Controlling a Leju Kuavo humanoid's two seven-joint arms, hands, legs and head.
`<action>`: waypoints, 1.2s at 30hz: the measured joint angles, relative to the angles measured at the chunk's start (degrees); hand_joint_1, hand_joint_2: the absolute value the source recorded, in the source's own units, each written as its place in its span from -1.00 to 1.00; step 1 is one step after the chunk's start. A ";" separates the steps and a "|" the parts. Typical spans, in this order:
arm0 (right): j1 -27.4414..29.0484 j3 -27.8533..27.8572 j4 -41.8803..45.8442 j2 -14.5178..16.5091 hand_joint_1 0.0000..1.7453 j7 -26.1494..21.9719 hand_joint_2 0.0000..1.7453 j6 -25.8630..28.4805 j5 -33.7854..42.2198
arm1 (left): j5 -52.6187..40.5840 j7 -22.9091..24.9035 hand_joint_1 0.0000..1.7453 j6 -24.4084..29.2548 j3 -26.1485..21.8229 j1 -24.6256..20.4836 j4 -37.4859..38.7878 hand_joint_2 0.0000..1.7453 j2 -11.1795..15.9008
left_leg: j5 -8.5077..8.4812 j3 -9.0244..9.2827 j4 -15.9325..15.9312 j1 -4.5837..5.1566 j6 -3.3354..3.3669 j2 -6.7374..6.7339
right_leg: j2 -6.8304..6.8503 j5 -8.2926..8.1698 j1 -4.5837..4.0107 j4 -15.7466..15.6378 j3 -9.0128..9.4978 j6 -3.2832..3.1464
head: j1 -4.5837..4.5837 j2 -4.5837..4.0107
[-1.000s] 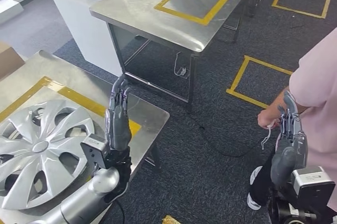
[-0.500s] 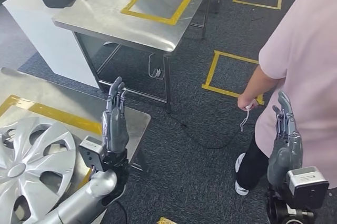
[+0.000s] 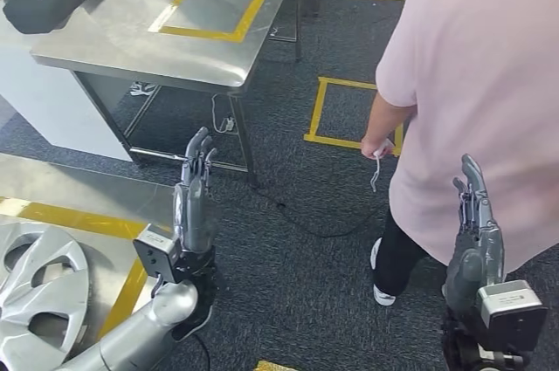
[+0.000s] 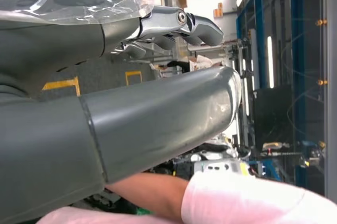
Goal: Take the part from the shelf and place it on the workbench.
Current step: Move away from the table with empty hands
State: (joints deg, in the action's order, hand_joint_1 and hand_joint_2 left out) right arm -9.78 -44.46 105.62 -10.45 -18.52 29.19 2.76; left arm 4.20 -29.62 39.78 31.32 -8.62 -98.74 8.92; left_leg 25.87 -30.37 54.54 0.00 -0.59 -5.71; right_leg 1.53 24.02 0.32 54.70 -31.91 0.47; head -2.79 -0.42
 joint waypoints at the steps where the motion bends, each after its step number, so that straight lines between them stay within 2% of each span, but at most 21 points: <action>1: -0.04 0.01 0.02 0.01 -1.00 0.02 -1.00 0.02 -0.04 | 0.00 -0.01 -1.00 0.00 0.00 -0.06 -0.02 -1.00 0.02 | 1.02 -0.54 1.40 -0.15 -0.31 1.03 | -0.55 -0.19 0.08 -0.19 0.04 -0.36 | -0.09 0.00; 4: -0.12 -0.03 0.04 0.11 -1.00 0.05 -1.00 0.05 -0.11 | 0.15 -0.02 -1.00 0.00 0.02 0.01 -0.05 -1.00 0.11 | 6.33 -5.77 12.28 -0.39 -0.79 4.83 | -2.21 -0.53 0.19 -0.38 -0.12 -0.98 | -0.63 0.00; 5: -0.10 -0.05 0.02 0.14 -1.00 0.04 -1.00 0.07 -0.12 | 0.26 -0.02 -1.00 0.00 0.02 0.07 -0.04 -1.00 0.16 | 7.37 -7.64 15.69 -0.39 -0.83 5.19 | -2.88 -0.58 0.16 -0.37 -0.20 -1.06 | -0.76 0.00; 6: -0.07 -0.07 0.00 0.14 -1.00 0.02 -1.00 0.10 -0.12 | 0.38 -0.02 -1.00 0.00 0.02 0.11 -0.04 -1.00 0.22 | 7.32 -8.65 17.20 -0.39 -0.79 5.34 | -3.58 -0.62 0.14 -0.37 -0.25 -1.09 | -0.81 0.00; 7: -0.05 -0.08 -0.02 0.14 -1.00 0.00 -1.00 0.14 -0.12 | 0.48 -0.02 -1.00 0.00 0.02 0.12 -0.03 -1.00 0.26 | 6.11 -8.49 16.32 -0.39 -0.68 5.43 | -4.31 -0.65 0.12 -0.36 -0.24 -1.10 | -0.85 0.00; 8: -0.05 -0.08 -0.03 0.14 -1.00 -0.03 -1.00 0.18 -0.12 | 0.56 -0.02 -1.00 0.00 0.02 0.11 -0.03 -1.00 0.30 | 4.07 -7.26 13.35 -0.39 -0.48 5.66 | -5.06 -0.68 0.12 -0.36 -0.20 -1.07 | -0.91 0.00; 10: -0.07 -0.08 -0.03 0.15 -1.00 -0.10 -1.00 0.25 -0.13 | 0.66 -0.02 -1.00 0.00 0.02 0.01 -0.04 -1.00 0.37 | 0.02 -3.43 4.91 -0.45 0.08 7.57 | -6.38 -0.74 0.04 -0.26 -0.24 -0.87 | -1.04 0.00; 12: -0.05 -0.08 -0.03 0.16 -1.00 -0.14 -1.00 0.36 -0.16 | 0.75 -0.01 -1.00 0.00 0.03 -0.11 -0.07 -1.00 0.43 | -1.42 -1.37 0.26 -0.41 0.43 8.96 | -7.51 -0.86 0.04 -0.19 -0.54 -0.39 | -1.03 0.00; 14: 0.03 -0.09 -0.02 0.16 -1.00 -0.15 -1.00 0.48 -0.18 | 0.84 0.00 -1.00 0.00 0.04 -0.24 -0.08 -1.00 0.44 | -1.48 -1.13 -0.38 -0.34 0.74 8.23 | -8.51 -1.03 0.17 -0.33 -0.93 0.29 | -0.93 0.00; 15: 0.09 -0.08 -0.02 0.16 -1.00 -0.15 -1.00 0.52 -0.19 | 0.85 0.01 -1.00 0.00 0.05 -0.33 -0.08 -1.00 0.43 | -1.61 -1.00 -0.61 -0.42 1.00 7.65 | -8.19 -0.85 0.20 -0.10 -1.17 0.54 | -0.91 0.00; 17: 0.06 -0.05 -0.01 0.16 -1.00 -0.16 -1.00 0.61 -0.19 | 0.85 0.01 -1.00 0.00 0.07 -0.45 -0.09 -1.00 0.37 | -1.84 -0.71 -1.08 -0.59 1.61 6.39 | -5.71 1.25 0.09 3.26 -2.89 0.97 | -0.44 0.00; 19: 0.06 -0.06 -0.02 0.16 -1.00 -0.15 -1.00 0.64 -0.19 | 0.85 0.02 -1.00 0.00 0.09 -0.39 -0.09 -1.00 0.31 | -1.77 -0.64 -1.13 -0.44 1.95 5.11 | -2.94 5.27 0.18 11.34 -6.55 1.37 | 0.07 0.00; 21: 0.15 -0.13 -0.03 0.16 -1.00 -0.14 -1.00 0.65 -0.19 | 0.85 0.04 -1.00 0.00 0.09 -0.32 -0.09 -1.00 0.30 | -1.65 -0.62 -1.12 -0.36 1.98 3.79 | -2.14 7.23 0.43 17.46 -9.35 1.75 | 0.17 0.00; 22: 0.16 -0.16 -0.03 0.16 -1.00 -0.15 -1.00 0.66 -0.19 | 0.85 0.04 -1.00 0.00 0.09 -0.32 -0.09 -1.00 0.30 | -1.57 -0.56 -1.10 -0.37 1.91 3.19 | -1.93 6.55 0.56 17.25 -9.15 1.88 | 0.21 0.00; 23: 0.16 -0.19 -0.03 0.16 -1.00 -0.16 -1.00 0.68 -0.16 | 0.85 0.04 -1.00 0.00 0.09 -0.33 -0.09 -1.00 0.29 | -1.44 -0.43 -1.08 -0.38 1.79 2.62 | -1.55 4.90 0.69 14.58 -7.72 1.95 | 0.24 0.00; 25: 0.10 -0.19 -0.03 0.16 -1.00 -0.22 -1.00 0.72 -0.09 | 0.84 0.04 -1.00 0.00 0.09 -0.35 -0.10 -1.00 0.29 | -1.04 -0.07 -0.94 -0.23 1.31 1.58 | 0.53 1.37 0.59 5.82 -3.01 1.92 | 0.38 0.00; 27: 0.04 -0.21 -0.02 0.16 -1.00 -0.31 -1.00 0.77 0.01 | 0.83 0.05 -1.00 0.00 0.10 -0.42 -0.10 -1.00 0.31 | -0.72 0.10 -0.70 0.09 0.79 0.64 | 1.92 0.10 0.29 0.69 -0.28 1.36 | 0.31 0.00; 30: 0.07 -0.29 -0.01 0.16 -1.00 -0.37 -1.00 0.81 0.08 | 0.81 0.04 -1.00 0.00 0.11 -0.54 -0.10 -1.00 0.32 | -0.31 0.29 -0.44 0.00 0.01 -0.45 | 0.35 0.01 0.04 0.18 -0.19 0.21 | 0.01 0.00; 32: -0.02 -0.32 0.04 0.18 -1.00 -0.41 -1.00 0.81 0.08 | 0.80 0.04 -1.00 0.00 0.11 -0.63 -0.11 -1.00 0.35 | 1.82 -0.86 2.59 -0.33 -0.57 1.59 | -0.87 -0.28 0.15 -0.09 -0.12 -0.49 | -0.20 0.00; 34: -0.08 -0.36 0.06 0.20 -1.00 -0.43 -1.00 0.80 0.08 | 0.80 0.04 -1.00 0.00 0.13 -0.59 -0.11 -1.00 0.41 | 5.63 -4.55 10.19 -0.46 -0.80 4.45 | -1.97 -0.44 0.21 -0.16 -0.22 -0.91 | -0.65 0.00; 36: -0.03 -0.42 0.03 0.20 -1.00 -0.41 -1.00 0.80 0.08 | 0.82 0.06 -1.00 0.00 0.13 -0.46 -0.10 -1.00 0.50 | 7.62 -8.25 16.89 -0.45 -0.75 5.30 | -3.29 -0.51 0.11 -0.15 -0.34 -1.10 | -0.92 0.00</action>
State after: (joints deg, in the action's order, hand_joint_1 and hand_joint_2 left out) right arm -9.81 -44.88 105.65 -10.25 -18.93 29.99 2.84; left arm 5.02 -29.56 39.78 31.45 -9.08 -98.84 9.41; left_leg 33.49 -38.62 71.43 -0.45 -1.33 -0.42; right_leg -1.76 23.51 0.43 54.55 -32.25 -0.63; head -3.71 -0.42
